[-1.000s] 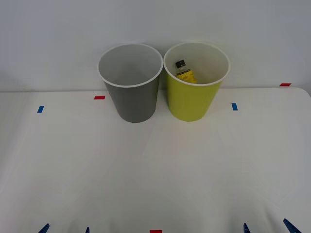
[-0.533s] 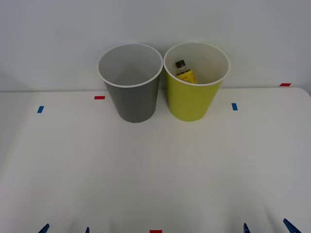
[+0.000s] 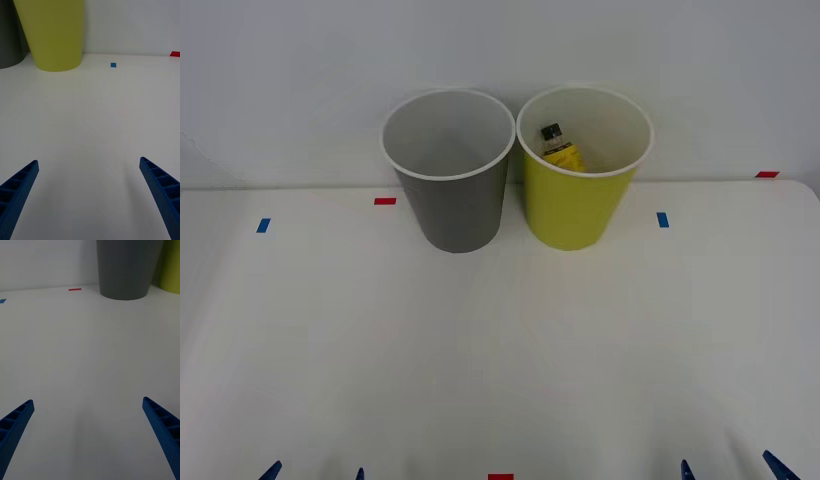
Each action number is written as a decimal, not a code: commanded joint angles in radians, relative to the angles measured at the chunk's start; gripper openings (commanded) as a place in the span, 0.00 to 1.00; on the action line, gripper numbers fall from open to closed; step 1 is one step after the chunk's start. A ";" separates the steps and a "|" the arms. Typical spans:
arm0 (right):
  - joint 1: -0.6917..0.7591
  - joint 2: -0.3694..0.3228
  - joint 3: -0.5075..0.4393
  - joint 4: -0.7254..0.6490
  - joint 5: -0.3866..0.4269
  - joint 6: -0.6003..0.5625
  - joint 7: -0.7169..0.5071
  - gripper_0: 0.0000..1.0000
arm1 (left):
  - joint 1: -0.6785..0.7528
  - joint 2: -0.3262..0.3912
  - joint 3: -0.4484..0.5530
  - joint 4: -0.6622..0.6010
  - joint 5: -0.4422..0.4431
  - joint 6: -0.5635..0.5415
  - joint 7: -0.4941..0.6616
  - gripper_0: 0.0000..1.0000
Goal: Put cans in the gray bin and PET bottles in the light green bin.
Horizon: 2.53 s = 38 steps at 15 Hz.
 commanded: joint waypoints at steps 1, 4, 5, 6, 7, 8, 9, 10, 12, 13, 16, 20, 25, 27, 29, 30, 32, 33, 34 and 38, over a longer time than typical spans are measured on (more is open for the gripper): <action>0.000 0.000 0.000 0.000 0.000 0.000 0.000 0.93 | 0.000 0.000 0.000 0.000 0.000 0.000 0.000 1.00; 0.000 0.000 0.000 0.000 0.000 0.000 0.000 0.94 | 0.000 0.000 0.000 0.000 0.000 0.000 0.000 1.00; 0.000 0.000 0.000 0.000 0.000 0.000 0.000 0.93 | 0.000 0.000 0.000 0.000 0.000 0.000 0.000 1.00; 0.000 0.000 0.000 0.000 0.000 0.000 0.000 0.94 | 0.000 0.000 0.000 0.000 0.000 0.000 0.000 1.00; 0.000 0.000 0.000 0.000 0.000 0.000 0.000 0.94 | 0.000 0.000 0.000 0.000 0.000 0.000 0.000 1.00; 0.000 0.000 0.000 0.000 0.000 0.000 0.000 0.93 | 0.000 0.000 0.000 0.000 0.000 0.000 0.000 1.00; 0.000 0.000 0.000 0.000 0.000 0.000 0.000 0.93 | 0.000 0.000 0.000 0.000 0.000 0.000 0.000 1.00; 0.000 0.000 0.000 0.000 0.000 0.000 0.000 0.93 | 0.000 0.000 0.000 0.000 0.000 0.000 0.000 1.00; 0.000 0.000 0.000 0.000 0.000 0.000 0.000 0.93 | 0.000 0.000 0.000 0.000 0.000 0.000 0.000 1.00; 0.000 0.000 0.000 0.000 0.000 0.000 0.000 0.94 | 0.000 0.000 0.000 0.000 0.000 0.000 0.000 1.00; 0.000 0.000 0.000 0.000 0.000 0.000 0.000 0.93 | 0.000 0.000 0.000 0.000 0.000 0.000 0.000 1.00; 0.000 0.000 0.000 0.000 0.000 0.000 0.000 0.93 | 0.000 0.000 0.000 0.000 0.000 0.000 0.000 1.00; 0.000 0.000 0.000 0.000 0.000 0.000 0.000 0.93 | 0.000 0.000 0.000 0.000 0.000 0.000 0.000 1.00; 0.000 0.000 0.000 0.000 0.000 0.000 0.000 0.93 | 0.000 0.000 0.000 0.000 0.000 0.000 0.000 1.00; 0.000 0.000 0.000 0.000 0.000 0.000 0.000 0.93 | 0.000 0.000 0.000 0.000 0.000 0.000 0.000 1.00; 0.000 0.000 0.000 0.000 0.000 0.000 0.000 0.93 | 0.000 0.000 0.000 0.000 0.000 0.000 0.000 1.00; 0.000 0.000 0.000 0.000 0.000 0.000 0.000 0.94 | 0.000 0.000 0.000 0.000 0.000 0.000 0.000 1.00; 0.000 0.000 0.000 0.000 0.000 0.000 0.000 0.93 | 0.000 0.000 0.000 0.000 0.000 0.000 0.000 1.00; 0.000 0.000 0.000 0.000 0.000 0.000 0.000 0.93 | 0.000 0.000 0.000 0.000 0.000 0.000 0.000 1.00; 0.000 0.000 0.000 0.000 0.000 0.000 0.000 0.93 | 0.000 0.000 0.000 0.000 0.000 0.000 0.000 1.00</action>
